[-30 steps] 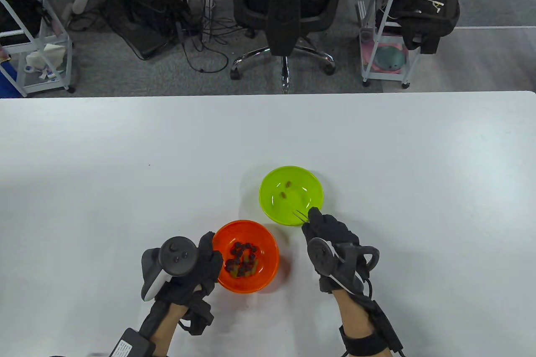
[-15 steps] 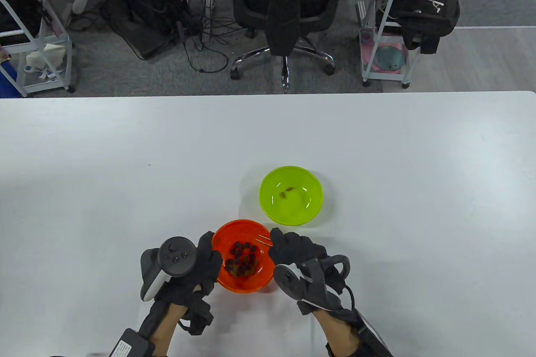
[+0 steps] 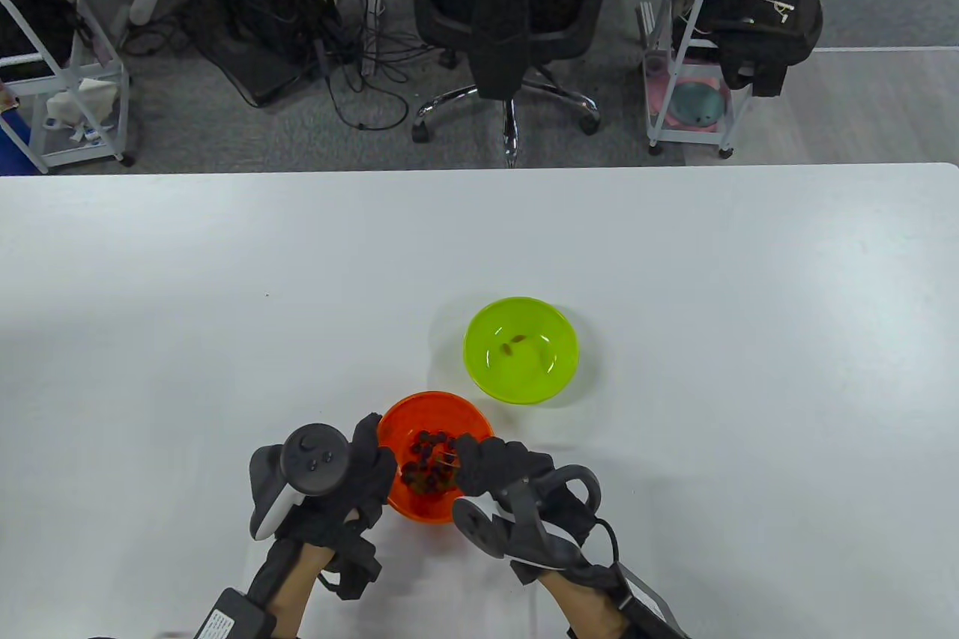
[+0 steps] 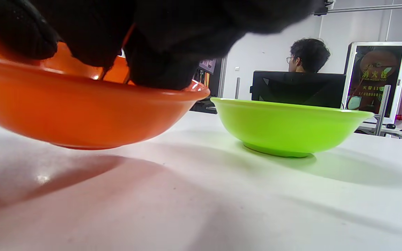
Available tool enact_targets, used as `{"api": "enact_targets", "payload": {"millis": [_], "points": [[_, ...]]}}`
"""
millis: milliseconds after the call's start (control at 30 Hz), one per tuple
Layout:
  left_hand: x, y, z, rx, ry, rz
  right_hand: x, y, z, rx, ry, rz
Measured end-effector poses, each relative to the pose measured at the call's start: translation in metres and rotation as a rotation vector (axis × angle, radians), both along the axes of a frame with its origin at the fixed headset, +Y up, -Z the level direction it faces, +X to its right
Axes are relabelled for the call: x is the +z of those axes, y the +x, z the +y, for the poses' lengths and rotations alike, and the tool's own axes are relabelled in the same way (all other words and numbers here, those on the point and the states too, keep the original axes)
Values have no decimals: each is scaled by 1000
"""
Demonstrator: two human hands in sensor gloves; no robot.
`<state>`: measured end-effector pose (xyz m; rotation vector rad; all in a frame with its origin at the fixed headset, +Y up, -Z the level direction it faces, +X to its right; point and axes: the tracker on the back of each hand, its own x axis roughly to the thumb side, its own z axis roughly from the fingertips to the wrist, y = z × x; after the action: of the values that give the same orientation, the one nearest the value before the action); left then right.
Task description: Pick raisins with tweezers into bowl
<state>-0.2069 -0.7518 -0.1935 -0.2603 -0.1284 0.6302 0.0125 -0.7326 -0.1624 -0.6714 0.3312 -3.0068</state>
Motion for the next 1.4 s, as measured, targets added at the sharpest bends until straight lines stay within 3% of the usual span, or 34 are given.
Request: {"api": "enact_targets", "payload": {"millis": [667, 1400], "points": [[1, 2, 0, -7, 9, -7, 0, -8, 0, 63, -14, 0], [1, 0, 0, 9, 2, 0, -1, 12, 9, -110, 139, -56]]}}
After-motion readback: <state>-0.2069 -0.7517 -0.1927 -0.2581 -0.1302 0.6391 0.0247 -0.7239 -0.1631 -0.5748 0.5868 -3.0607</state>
